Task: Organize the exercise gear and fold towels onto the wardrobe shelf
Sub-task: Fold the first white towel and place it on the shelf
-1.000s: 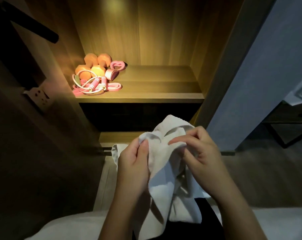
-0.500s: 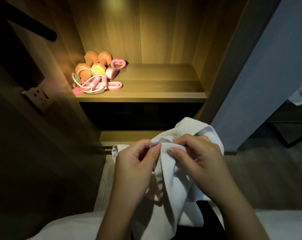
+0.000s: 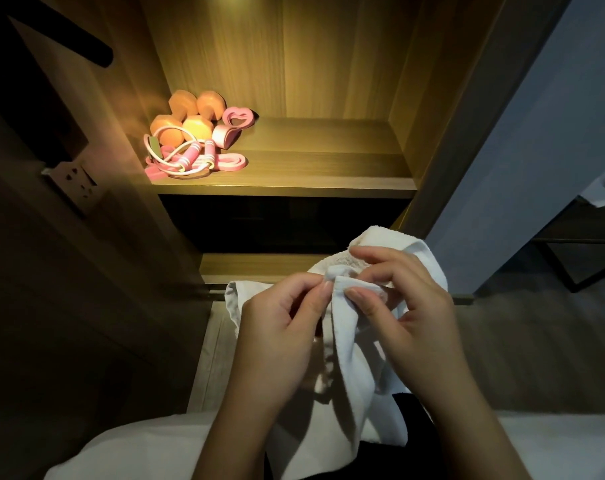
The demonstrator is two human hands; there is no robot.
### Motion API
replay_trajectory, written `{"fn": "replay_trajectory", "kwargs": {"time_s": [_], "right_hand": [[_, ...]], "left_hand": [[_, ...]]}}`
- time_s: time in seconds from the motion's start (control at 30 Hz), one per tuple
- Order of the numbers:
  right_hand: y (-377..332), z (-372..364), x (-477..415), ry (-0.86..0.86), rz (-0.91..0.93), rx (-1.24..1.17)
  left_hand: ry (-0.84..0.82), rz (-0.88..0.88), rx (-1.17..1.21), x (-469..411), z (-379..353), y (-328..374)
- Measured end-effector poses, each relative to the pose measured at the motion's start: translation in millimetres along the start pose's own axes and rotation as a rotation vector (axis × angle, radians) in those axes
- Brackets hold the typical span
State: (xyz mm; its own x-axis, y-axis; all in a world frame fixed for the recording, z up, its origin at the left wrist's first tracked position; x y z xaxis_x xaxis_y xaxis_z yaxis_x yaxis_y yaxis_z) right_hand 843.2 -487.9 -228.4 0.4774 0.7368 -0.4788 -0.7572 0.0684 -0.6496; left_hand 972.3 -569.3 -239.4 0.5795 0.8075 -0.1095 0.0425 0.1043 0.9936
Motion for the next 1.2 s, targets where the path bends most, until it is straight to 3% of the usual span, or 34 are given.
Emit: {"fn": "replay_trajectory", "kwargs": {"time_s": [0.3,0.57,0.77,0.93,1.1,1.2], "right_hand": [[7,-2,3,0.008,-0.152,-0.032],[13,1,6,0.085,-0.240,-0.082],[12,5,7,0.075,-0.178,-0.096],[9,9,8,0.133,-0.059,-0.050],[11,5,14,0.002,-0.124,-0.146],[10,3,15,-0.034,-0.118,-0.165]], "left_hand": [[-0.116,0.027,-0.044,0,-9,1],[-0.053,-0.013,-0.134,1,-15,-2],[-0.033,-0.027,-0.017,0,-24,-1],[-0.112,0.004,0.082,-3,-26,2],[0.133,0.016,0.170,-2,-18,-6],[0.164,0.018,0.158,-1,-15,-6]]}}
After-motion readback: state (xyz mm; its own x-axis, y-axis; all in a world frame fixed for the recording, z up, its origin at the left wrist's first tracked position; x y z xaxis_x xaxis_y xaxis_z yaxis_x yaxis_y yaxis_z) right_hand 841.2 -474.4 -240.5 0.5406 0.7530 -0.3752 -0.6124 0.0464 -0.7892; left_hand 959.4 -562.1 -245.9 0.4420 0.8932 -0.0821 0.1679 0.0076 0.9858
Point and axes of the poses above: each hand's wrist, its own x-axis away from the middle knuckle, its own z-axis out of the back of the hand, y = z × x, the point moved 3 cm from there along -x, towards the middle knuckle, and after that the axes turned 12 degrees about x, right-handed, at the moved point
